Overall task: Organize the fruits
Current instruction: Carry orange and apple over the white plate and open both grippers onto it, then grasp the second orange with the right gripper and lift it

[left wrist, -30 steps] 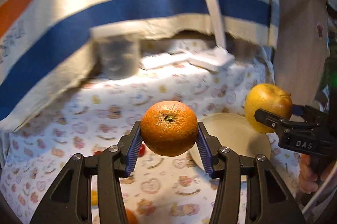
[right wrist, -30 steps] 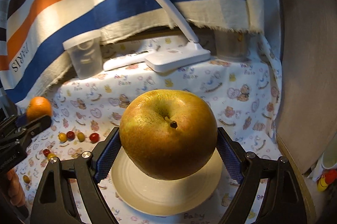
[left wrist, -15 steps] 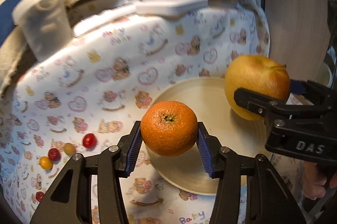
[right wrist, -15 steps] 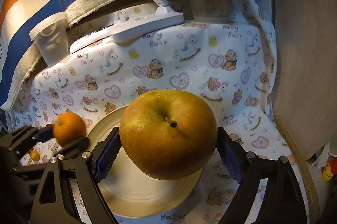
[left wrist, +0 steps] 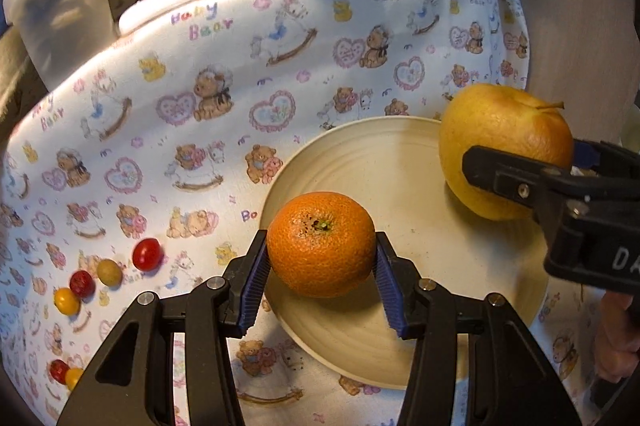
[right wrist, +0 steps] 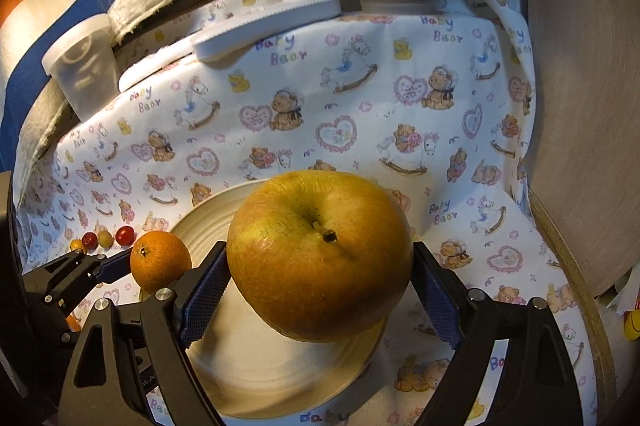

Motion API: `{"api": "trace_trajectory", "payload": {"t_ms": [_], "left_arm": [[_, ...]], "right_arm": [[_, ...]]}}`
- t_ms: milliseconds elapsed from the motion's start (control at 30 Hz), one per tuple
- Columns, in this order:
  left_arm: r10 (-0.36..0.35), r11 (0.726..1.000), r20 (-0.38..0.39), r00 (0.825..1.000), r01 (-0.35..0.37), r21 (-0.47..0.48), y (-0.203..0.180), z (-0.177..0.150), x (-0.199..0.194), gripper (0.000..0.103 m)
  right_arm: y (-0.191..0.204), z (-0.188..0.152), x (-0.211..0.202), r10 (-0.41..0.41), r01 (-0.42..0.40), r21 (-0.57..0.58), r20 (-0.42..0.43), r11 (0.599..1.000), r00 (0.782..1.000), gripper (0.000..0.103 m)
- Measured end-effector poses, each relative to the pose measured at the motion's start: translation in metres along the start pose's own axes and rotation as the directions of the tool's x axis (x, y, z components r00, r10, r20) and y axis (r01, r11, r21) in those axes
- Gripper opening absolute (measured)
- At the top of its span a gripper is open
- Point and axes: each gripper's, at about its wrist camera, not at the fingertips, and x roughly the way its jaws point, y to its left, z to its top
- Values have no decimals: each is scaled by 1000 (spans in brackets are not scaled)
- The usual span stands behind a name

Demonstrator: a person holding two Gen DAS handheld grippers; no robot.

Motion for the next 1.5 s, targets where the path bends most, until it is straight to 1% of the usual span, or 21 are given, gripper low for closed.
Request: {"api": "trace_trajectory", "payload": {"t_ms": [133,233,300,367,400,533,633,733,833,867,933,967,1000,1033,1067,1133,1167,1233,1267,1400,1500], "left_arm": [[22,1000,-2,1000,-21,20,-3,1,3,49],[24,999,-9,1000,-24,34,-5,0,6,54],[35,998,3,999,-35,51,-9,-1,5,56],[60,996,24,998,-61,63,-13,-1,1,74],[66,996,41,997,-69,64,-12,-2,-3,76],[78,995,45,996,-81,66,-6,-6,-9,79],[97,993,52,994,-100,66,5,-10,-15,79],[111,993,63,992,-113,33,22,-15,-29,79],[113,994,97,989,-113,-5,39,-15,-50,80],[120,993,116,986,-119,-18,47,-15,-60,83],[133,991,161,978,-127,-46,60,-20,-80,86],[142,989,188,972,-133,-60,69,-23,-92,89],[152,988,205,967,-141,-69,75,-27,-102,92],[164,986,223,961,-149,-81,82,-31,-112,99],[179,982,231,956,-161,-95,89,-35,-122,102],[230,970,219,948,-205,-130,102,-45,-141,103],[242,966,225,944,-213,-143,107,-51,-151,103],[228,967,272,935,-186,-172,119,-69,-174,103],[236,964,281,930,-188,-186,124,-76,-182,103],[315,935,293,903,-242,-257,147,-97,-199,103],[320,923,305,897,-223,-314,166,-107,-201,103]], "right_arm": [[-1,-2,3,2,-2,4,-12,1000,1000,88],[-1,-3,5,4,-4,1,-23,1000,1000,88],[0,-4,7,7,-7,1,-30,1000,1000,89],[1,-5,10,4,-4,-2,-39,1000,999,89],[1,-6,11,3,-4,-5,-44,1000,999,89],[3,-7,12,-3,3,-13,-48,1000,999,89],[6,-8,12,-12,11,-32,-47,999,999,89],[9,-10,12,-30,28,-39,-39,999,999,90],[12,-9,8,-12,12,-35,-24,999,1000,90],[13,-9,4,-12,11,-34,-9,999,1000,90],[14,-9,-6,-39,40,-32,49,999,998,91],[15,-9,-11,-48,50,-32,74,998,996,95],[15,-8,-17,-54,57,-29,100,998,994,103],[15,-7,-22,-53,56,-22,122,998,991,103],[15,-7,-28,-48,50,-13,149,999,988,103],[16,-5,-40,-36,38,-4,196,999,980,103],[18,-5,-45,-37,39,-7,208,999,977,103],[27,-6,-58,-38,45,-26,245,999,969,103],[33,-6,-64,-33,44,-39,262,998,965,103],[55,-13,-81,19,10,-99,285,995,958,103],[73,-21,-83,43,-2,-141,290,990,956,103]]}}
